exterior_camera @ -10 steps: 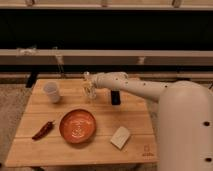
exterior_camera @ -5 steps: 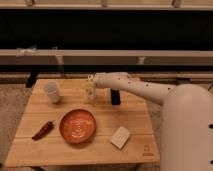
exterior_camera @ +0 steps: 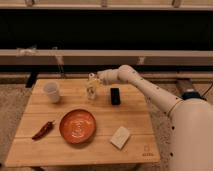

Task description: Stand the bottle upright

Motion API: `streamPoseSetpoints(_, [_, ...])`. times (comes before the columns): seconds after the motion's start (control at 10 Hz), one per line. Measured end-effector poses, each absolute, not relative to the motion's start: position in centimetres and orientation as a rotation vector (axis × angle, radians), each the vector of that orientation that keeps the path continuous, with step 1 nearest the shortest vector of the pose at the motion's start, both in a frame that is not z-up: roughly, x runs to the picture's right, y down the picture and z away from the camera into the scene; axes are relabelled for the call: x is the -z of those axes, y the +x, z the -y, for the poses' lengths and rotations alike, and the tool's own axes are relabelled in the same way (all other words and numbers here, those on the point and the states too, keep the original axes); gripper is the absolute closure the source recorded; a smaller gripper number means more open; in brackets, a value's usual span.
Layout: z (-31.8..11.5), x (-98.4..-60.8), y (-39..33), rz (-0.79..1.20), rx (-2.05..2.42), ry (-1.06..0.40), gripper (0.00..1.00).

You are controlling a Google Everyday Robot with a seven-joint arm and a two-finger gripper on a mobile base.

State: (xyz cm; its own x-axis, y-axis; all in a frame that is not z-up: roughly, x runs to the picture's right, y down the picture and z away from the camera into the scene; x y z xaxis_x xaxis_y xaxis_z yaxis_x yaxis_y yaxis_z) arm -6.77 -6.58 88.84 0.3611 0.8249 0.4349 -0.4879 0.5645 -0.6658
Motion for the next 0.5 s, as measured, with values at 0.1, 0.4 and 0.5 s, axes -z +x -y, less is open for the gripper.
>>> streamPoseSetpoints(0.1, [7.1, -88.7, -6.3, 0.86, -0.872, -0.494, 0.2])
streamPoseSetpoints(0.4, [8.7, -87.6, -3.8, 0.951, -0.829, -0.532, 0.2])
streamPoseSetpoints(0.5, [8.8, -87.4, -3.7, 0.961, -0.823, -0.535, 0.2])
